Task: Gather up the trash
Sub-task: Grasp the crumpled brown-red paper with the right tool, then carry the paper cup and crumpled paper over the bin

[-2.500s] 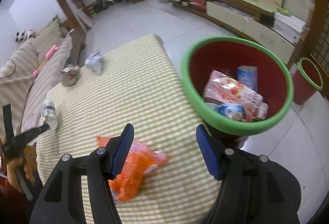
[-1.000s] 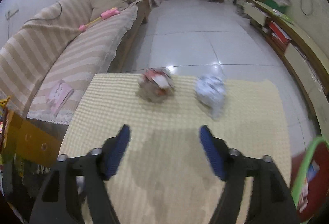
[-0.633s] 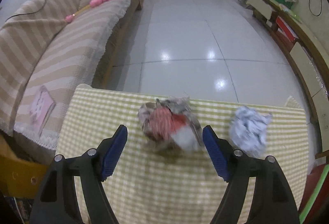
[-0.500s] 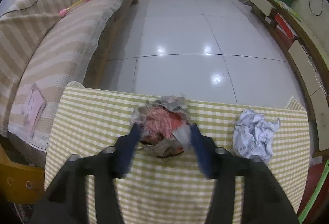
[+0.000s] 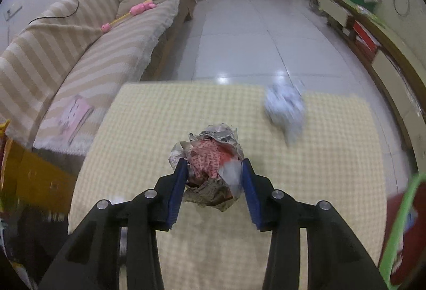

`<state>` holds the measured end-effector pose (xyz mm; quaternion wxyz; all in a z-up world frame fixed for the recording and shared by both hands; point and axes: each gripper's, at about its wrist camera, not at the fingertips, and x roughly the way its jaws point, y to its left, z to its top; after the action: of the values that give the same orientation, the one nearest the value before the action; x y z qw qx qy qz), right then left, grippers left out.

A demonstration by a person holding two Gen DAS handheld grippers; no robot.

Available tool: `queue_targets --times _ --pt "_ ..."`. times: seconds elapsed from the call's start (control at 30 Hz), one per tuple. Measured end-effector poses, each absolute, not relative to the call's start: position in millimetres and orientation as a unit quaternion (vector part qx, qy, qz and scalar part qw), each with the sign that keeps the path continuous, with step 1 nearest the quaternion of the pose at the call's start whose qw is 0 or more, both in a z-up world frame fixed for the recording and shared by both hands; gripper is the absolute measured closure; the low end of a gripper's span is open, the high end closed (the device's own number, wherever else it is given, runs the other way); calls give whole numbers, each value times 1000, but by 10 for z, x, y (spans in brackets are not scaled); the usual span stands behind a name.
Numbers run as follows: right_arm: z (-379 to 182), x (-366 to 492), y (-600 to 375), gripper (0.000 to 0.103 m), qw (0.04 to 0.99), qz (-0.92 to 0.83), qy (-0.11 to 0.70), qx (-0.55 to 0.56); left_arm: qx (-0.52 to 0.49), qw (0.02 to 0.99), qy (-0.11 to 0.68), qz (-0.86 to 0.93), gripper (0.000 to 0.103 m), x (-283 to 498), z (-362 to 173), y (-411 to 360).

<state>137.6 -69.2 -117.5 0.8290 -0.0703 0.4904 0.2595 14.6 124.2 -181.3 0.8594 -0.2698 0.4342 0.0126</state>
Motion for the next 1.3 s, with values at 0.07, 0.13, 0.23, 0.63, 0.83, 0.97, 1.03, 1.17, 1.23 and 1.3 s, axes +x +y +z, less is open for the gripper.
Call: queue_targets --times 0.07,0.13,0.23,0.63,0.83,0.97,1.03,1.17,1.23,1.3 --pt "-1180 1186 -856 63 829 249 497 -61 -263 860 437 12 25 156 -1809 1218" --pt "-1204 996 -1023 62 830 238 502 -49 -261 859 440 15 25 169 -1807 1206" --pt "-1228 785 -1192 62 830 224 509 -30 -263 856 445 21 25 220 -1786 1228" --pt "-1323 414 -1323 61 821 238 519 8 -199 856 474 51 32 328 -1790 1159" --pt "-1315 328 -1397 61 816 247 522 24 -161 855 489 61 33 399 -1797 1056" --pt "-1266 267 -1478 61 818 247 518 36 -157 854 492 70 40 413 -1797 1044" --pt "-1234 229 -1522 61 822 246 512 35 -164 850 494 75 41 412 -1791 1058" --pt "-1222 212 -1644 61 823 246 510 51 -177 850 489 81 41 375 -1701 1047" --pt "-1230 207 -1695 61 821 245 511 60 -175 854 484 79 41 342 -1631 1005" --pt "-1229 213 -1741 61 820 245 512 67 -173 856 481 74 41 316 -1572 957"
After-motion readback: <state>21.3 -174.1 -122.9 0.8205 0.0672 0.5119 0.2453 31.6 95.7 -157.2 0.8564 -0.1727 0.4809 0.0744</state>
